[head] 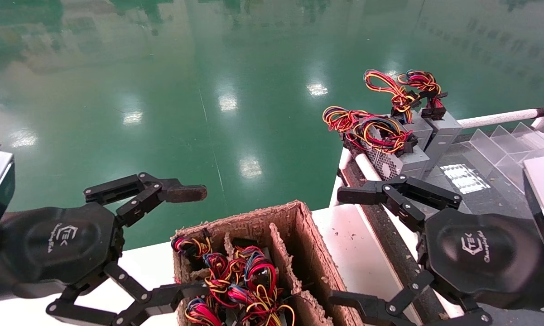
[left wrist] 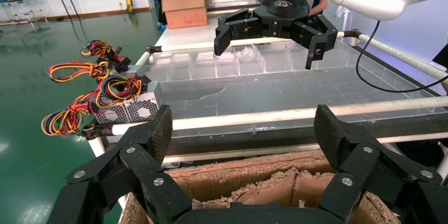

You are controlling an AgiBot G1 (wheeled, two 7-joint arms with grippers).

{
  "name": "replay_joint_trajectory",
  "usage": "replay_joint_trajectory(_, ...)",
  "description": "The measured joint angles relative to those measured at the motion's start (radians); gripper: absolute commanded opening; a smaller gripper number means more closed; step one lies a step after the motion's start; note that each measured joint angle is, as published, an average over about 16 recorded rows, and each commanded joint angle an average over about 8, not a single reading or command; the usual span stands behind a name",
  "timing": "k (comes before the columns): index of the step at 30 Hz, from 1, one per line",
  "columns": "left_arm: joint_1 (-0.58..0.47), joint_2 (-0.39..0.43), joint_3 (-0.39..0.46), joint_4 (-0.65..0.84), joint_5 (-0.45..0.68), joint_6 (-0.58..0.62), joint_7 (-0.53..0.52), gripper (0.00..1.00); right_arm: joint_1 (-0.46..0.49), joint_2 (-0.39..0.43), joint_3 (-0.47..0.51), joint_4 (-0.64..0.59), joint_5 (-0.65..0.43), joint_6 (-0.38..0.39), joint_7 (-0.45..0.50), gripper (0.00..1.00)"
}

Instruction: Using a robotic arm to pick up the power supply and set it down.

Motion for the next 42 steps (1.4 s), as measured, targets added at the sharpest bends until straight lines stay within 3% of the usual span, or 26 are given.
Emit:
replay_joint_trajectory(41,0.000,0.000,0.000,0.000,0.000,0.000,0.000,0.00,0.000,0.000,0.000,0.000,0.000,0.000,0.000,1.00)
replay_joint_trajectory(42,0.000,0.000,0.000,0.000,0.000,0.000,0.000,0.12,0.000,0.000,0.000,0.000,0.000,0.000,0.000,1.00)
